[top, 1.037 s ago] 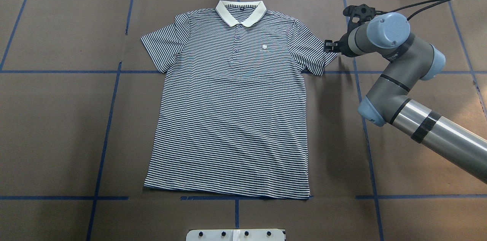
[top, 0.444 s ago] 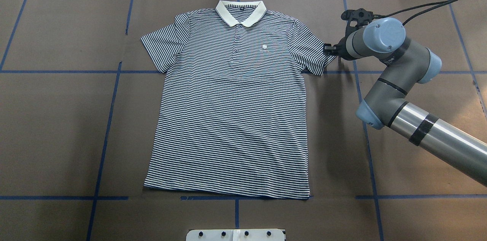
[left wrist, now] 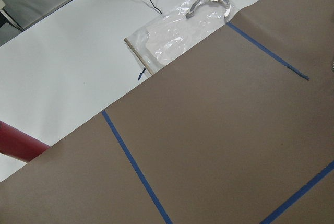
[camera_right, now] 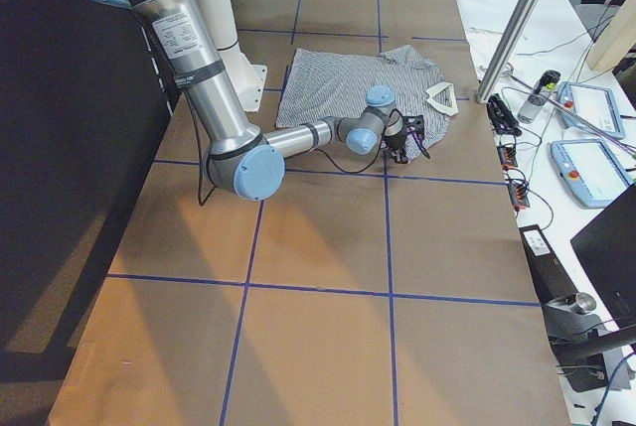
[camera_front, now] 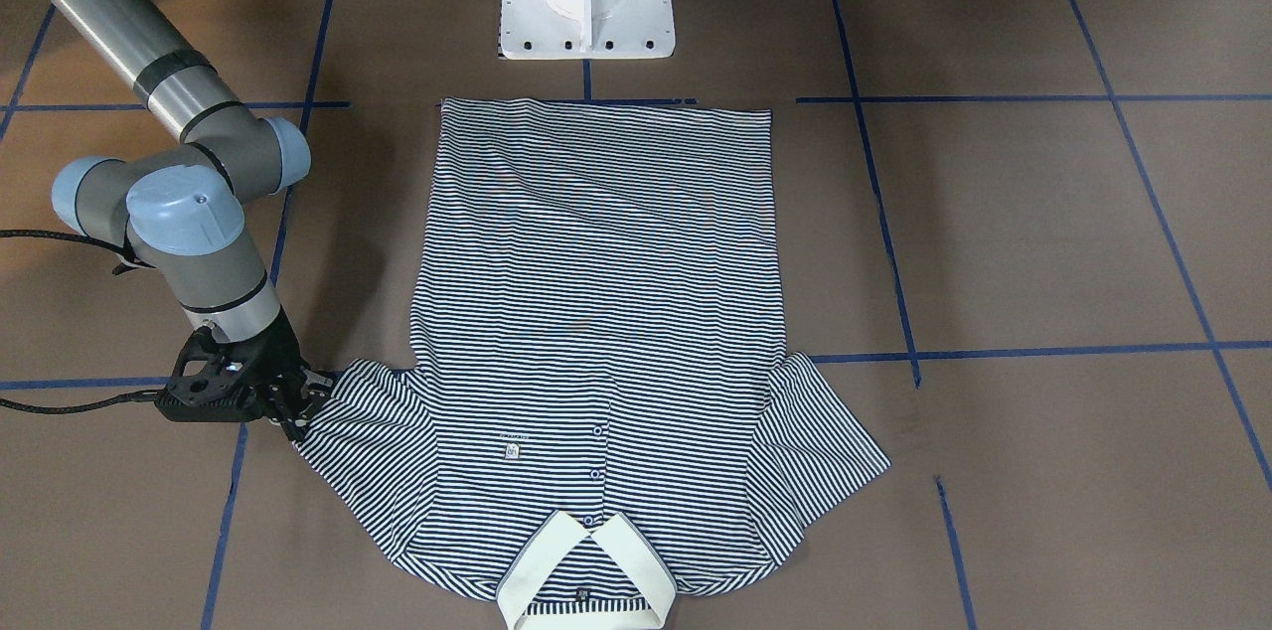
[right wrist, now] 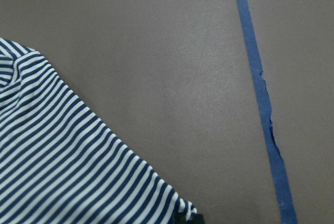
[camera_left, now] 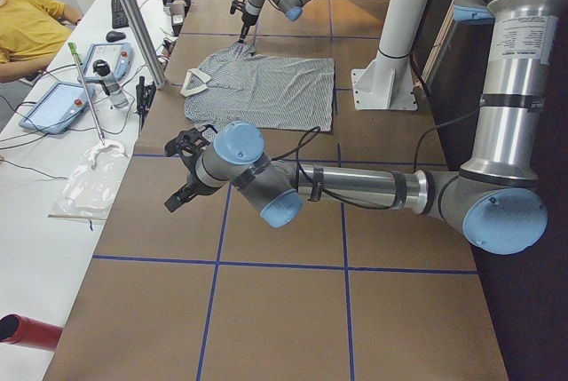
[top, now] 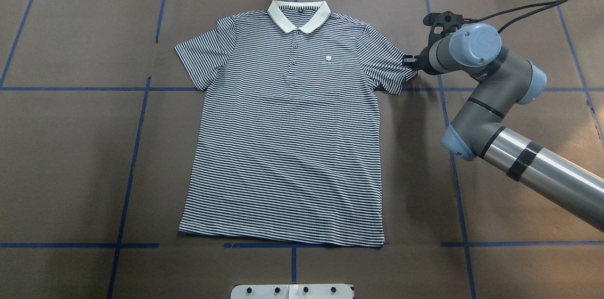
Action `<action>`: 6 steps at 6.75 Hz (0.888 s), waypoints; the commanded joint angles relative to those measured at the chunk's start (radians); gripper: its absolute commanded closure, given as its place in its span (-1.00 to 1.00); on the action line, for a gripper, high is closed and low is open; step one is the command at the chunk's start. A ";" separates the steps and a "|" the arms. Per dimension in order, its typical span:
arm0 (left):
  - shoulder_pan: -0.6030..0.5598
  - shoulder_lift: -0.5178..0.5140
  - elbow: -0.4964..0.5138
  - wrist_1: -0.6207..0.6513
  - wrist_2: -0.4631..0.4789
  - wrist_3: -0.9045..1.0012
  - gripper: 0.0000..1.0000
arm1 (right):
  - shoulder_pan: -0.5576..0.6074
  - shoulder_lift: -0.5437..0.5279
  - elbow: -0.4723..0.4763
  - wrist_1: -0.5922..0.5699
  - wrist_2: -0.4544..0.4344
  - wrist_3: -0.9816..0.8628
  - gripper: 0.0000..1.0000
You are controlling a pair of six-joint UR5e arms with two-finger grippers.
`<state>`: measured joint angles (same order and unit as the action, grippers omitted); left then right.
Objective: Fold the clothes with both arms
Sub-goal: 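Move the right gripper to the sleeve nearest it, then fold the sleeve with the right gripper inward across the shirt chest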
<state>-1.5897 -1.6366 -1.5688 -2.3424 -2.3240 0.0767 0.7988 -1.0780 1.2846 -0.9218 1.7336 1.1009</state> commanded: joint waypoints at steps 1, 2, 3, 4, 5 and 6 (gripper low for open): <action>0.002 0.000 0.001 0.000 0.000 0.000 -1.00 | 0.000 0.048 0.007 -0.012 0.000 -0.001 1.00; 0.002 0.000 0.001 0.000 0.000 0.000 -1.00 | 0.000 0.091 0.028 -0.097 -0.005 0.000 1.00; 0.004 0.000 0.001 0.000 0.000 0.000 -1.00 | -0.006 0.192 0.044 -0.291 -0.064 0.016 1.00; 0.004 0.000 0.001 0.000 0.000 0.000 -1.00 | -0.051 0.285 0.032 -0.410 -0.122 0.077 1.00; 0.004 0.000 0.001 0.000 0.000 0.000 -1.00 | -0.096 0.368 -0.035 -0.419 -0.176 0.196 1.00; 0.005 0.000 0.001 0.000 0.000 0.000 -1.00 | -0.154 0.448 -0.154 -0.408 -0.313 0.259 1.00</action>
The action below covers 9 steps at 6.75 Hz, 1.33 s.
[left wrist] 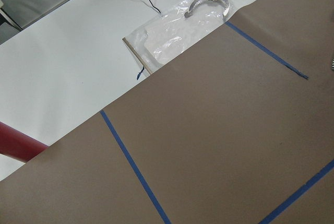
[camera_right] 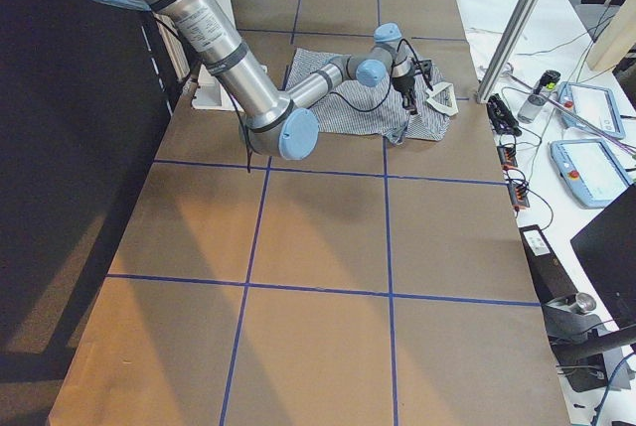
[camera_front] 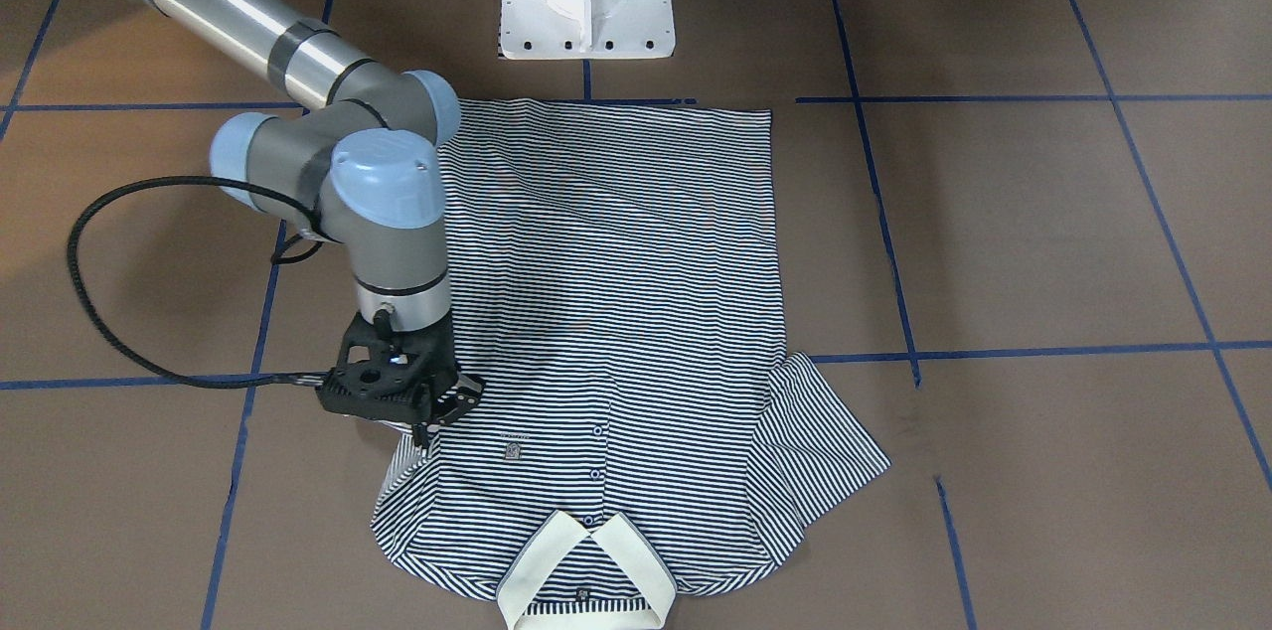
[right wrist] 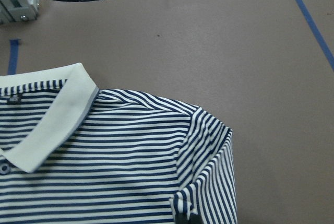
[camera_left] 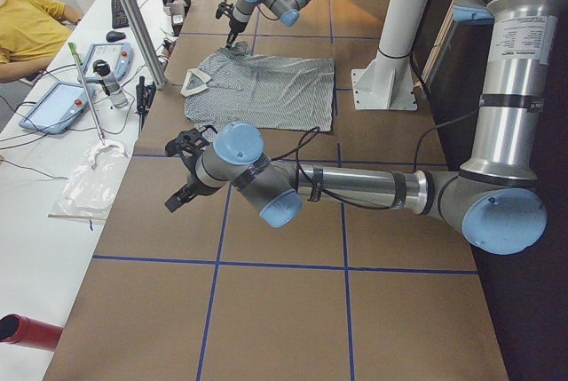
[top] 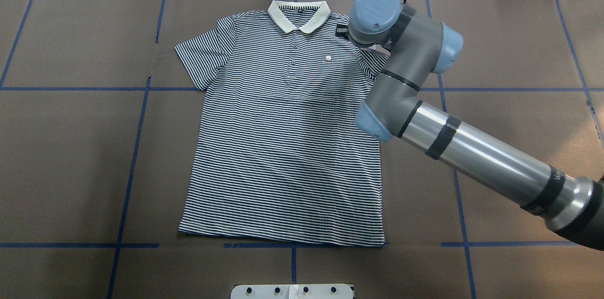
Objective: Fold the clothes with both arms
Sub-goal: 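Fold the sleeve with the right gripper inward across the shirt chest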
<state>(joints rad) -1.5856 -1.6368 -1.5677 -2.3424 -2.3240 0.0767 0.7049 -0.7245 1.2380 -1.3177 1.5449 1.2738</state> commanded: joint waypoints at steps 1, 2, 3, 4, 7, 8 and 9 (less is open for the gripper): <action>0.001 0.002 0.000 0.000 0.000 0.000 -1.00 | -0.073 0.127 -0.148 -0.012 -0.149 0.107 1.00; 0.001 0.000 0.000 0.000 -0.002 0.000 -1.00 | -0.077 0.126 -0.152 -0.012 -0.150 0.114 1.00; 0.001 0.002 0.000 0.000 -0.002 0.000 -1.00 | -0.077 0.128 -0.161 -0.011 -0.151 0.116 1.00; 0.003 0.002 0.000 0.000 -0.002 0.000 -1.00 | -0.077 0.131 -0.167 -0.011 -0.152 0.142 1.00; 0.003 0.008 -0.002 0.000 -0.002 0.002 -1.00 | -0.085 0.152 -0.179 -0.017 -0.155 0.179 -0.99; 0.003 0.011 0.000 -0.014 -0.002 0.002 -1.00 | -0.085 0.174 -0.180 -0.018 -0.152 0.150 -1.00; 0.003 0.012 0.000 -0.015 -0.002 0.002 -1.00 | -0.084 0.181 -0.180 -0.021 -0.146 0.129 -1.00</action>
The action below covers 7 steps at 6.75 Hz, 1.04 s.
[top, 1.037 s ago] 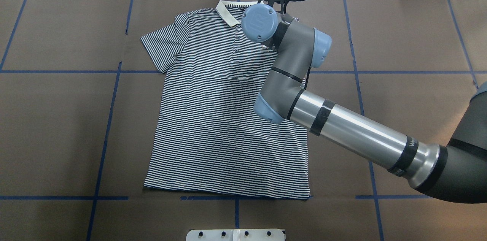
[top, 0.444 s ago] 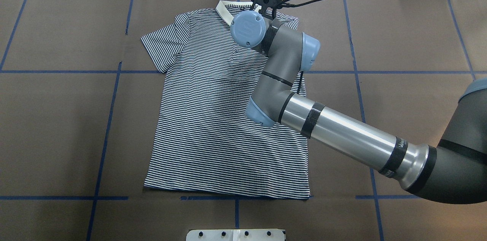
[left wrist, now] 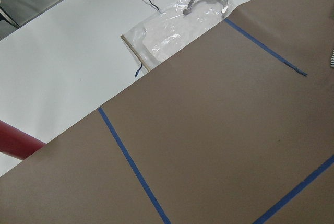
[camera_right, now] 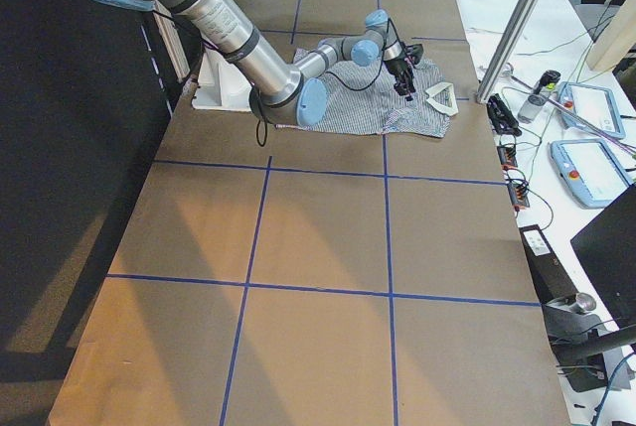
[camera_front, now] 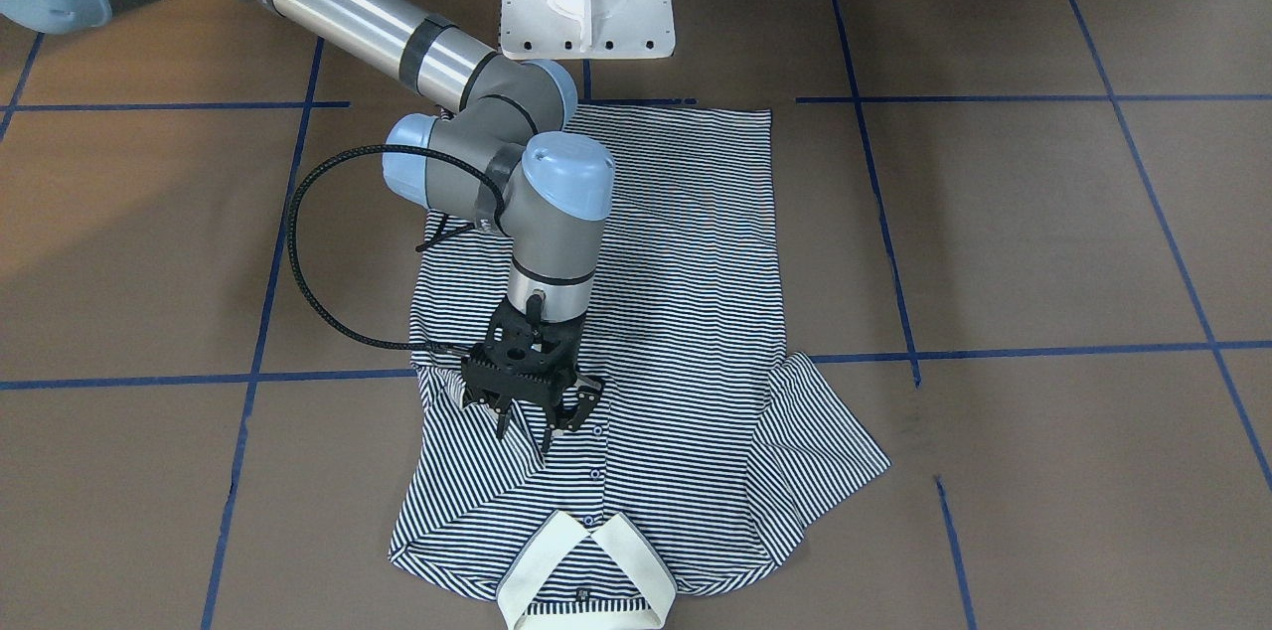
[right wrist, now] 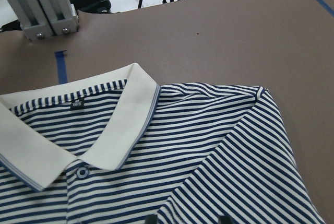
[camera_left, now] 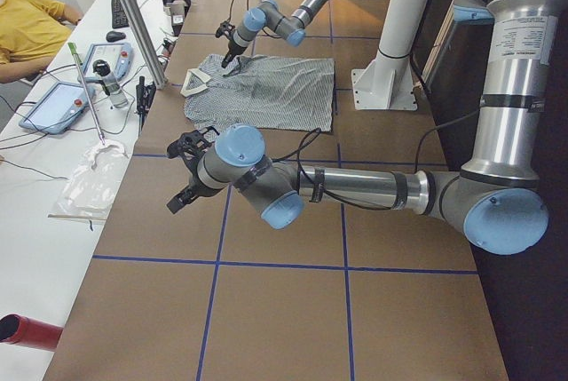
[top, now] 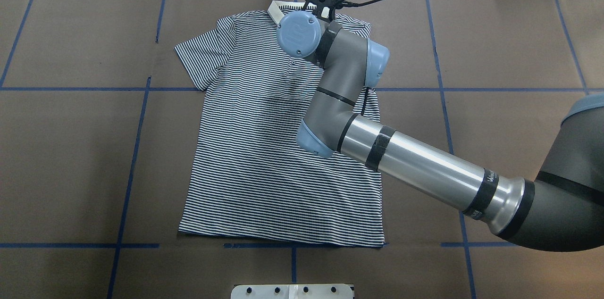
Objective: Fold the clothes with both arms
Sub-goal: 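Fold the sleeve with the right gripper inward across the shirt chest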
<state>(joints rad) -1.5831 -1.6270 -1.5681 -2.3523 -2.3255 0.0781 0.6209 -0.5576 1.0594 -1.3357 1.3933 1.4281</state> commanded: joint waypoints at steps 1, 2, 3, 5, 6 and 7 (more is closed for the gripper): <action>0.000 0.003 0.002 -0.005 0.000 0.000 -1.00 | 0.006 0.016 0.001 -0.002 0.019 -0.088 -1.00; 0.000 0.003 0.000 -0.005 0.000 0.000 -1.00 | 0.037 0.015 0.008 -0.003 0.106 -0.145 -1.00; 0.011 -0.001 0.000 -0.005 0.002 -0.006 -1.00 | 0.087 0.005 0.034 -0.008 0.230 -0.232 -1.00; 0.073 -0.058 -0.001 -0.007 0.002 -0.227 -1.00 | 0.190 -0.167 0.286 -0.074 0.424 -0.465 -1.00; 0.165 -0.097 0.003 -0.034 0.012 -0.301 -1.00 | 0.257 -0.276 0.401 -0.092 0.488 -0.571 -1.00; 0.234 -0.102 0.007 -0.082 0.012 -0.351 -1.00 | 0.342 -0.383 0.472 -0.086 0.598 -0.744 -1.00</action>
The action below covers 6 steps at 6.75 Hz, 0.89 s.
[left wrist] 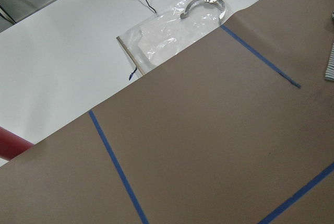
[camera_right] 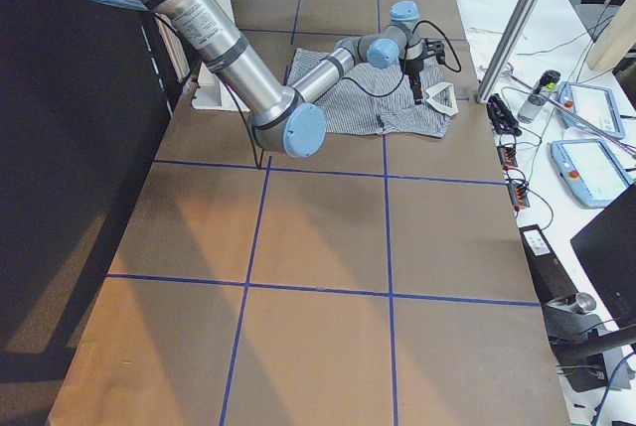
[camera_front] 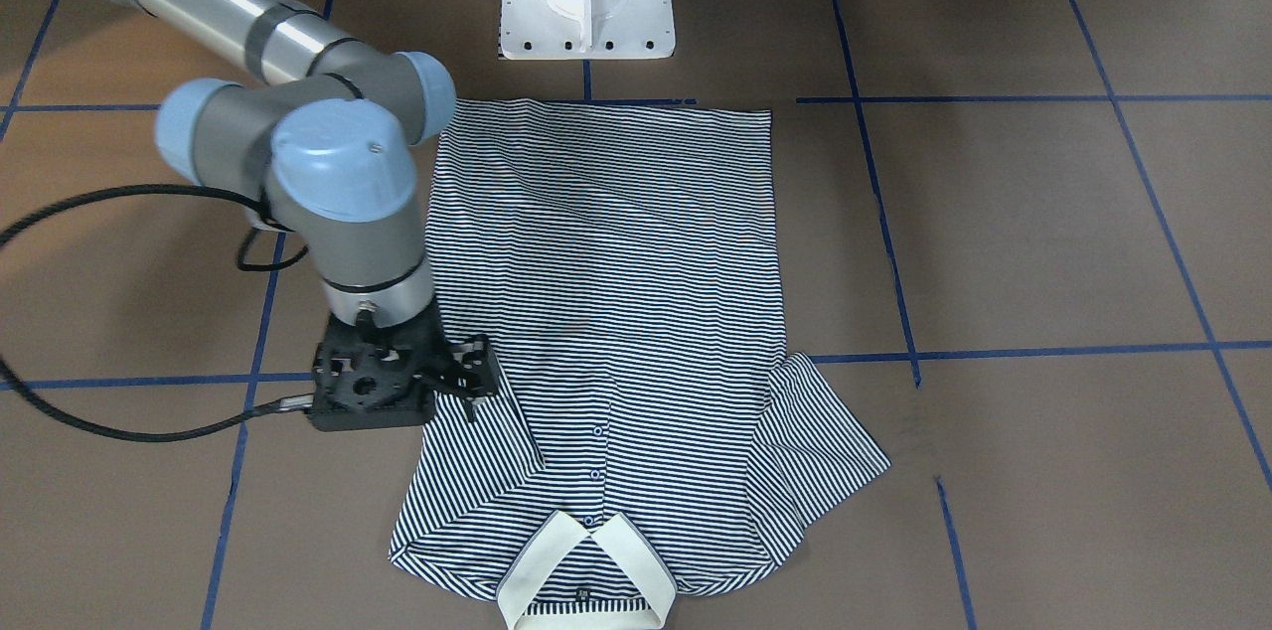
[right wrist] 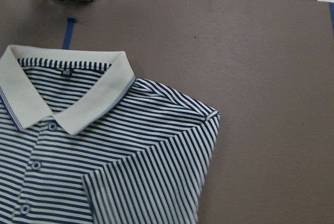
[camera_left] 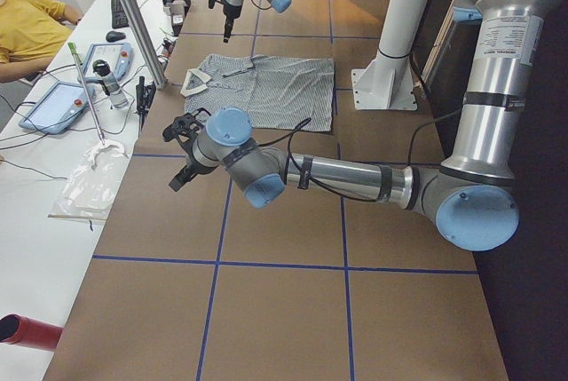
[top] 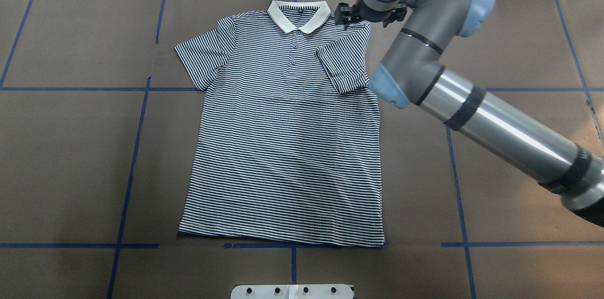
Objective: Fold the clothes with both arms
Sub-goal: 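Withdraw the right gripper while moving the left gripper to the other sleeve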
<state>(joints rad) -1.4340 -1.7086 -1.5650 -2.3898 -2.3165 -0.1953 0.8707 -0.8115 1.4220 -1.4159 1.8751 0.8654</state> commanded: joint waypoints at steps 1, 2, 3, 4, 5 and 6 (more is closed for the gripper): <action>0.151 -0.058 0.005 -0.043 0.005 -0.242 -1.00 | 0.176 -0.215 0.127 0.009 0.193 -0.348 -1.00; 0.234 -0.109 0.008 -0.040 0.023 -0.436 -1.00 | 0.245 -0.288 0.127 0.047 0.278 -0.453 -1.00; 0.306 -0.159 0.032 -0.029 0.155 -0.581 -0.84 | 0.299 -0.357 0.126 0.114 0.355 -0.515 -1.00; 0.379 -0.260 0.119 -0.031 0.251 -0.759 -0.61 | 0.324 -0.392 0.133 0.135 0.389 -0.525 -1.00; 0.435 -0.345 0.220 -0.032 0.350 -0.842 -0.43 | 0.324 -0.397 0.138 0.135 0.386 -0.517 -1.00; 0.485 -0.402 0.315 -0.040 0.471 -0.843 -0.42 | 0.324 -0.399 0.140 0.135 0.384 -0.516 -1.00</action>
<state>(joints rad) -1.0153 -2.0282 -1.3623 -2.4236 -1.9814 -0.9852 1.1891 -1.2000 1.5581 -1.2861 2.2537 0.3513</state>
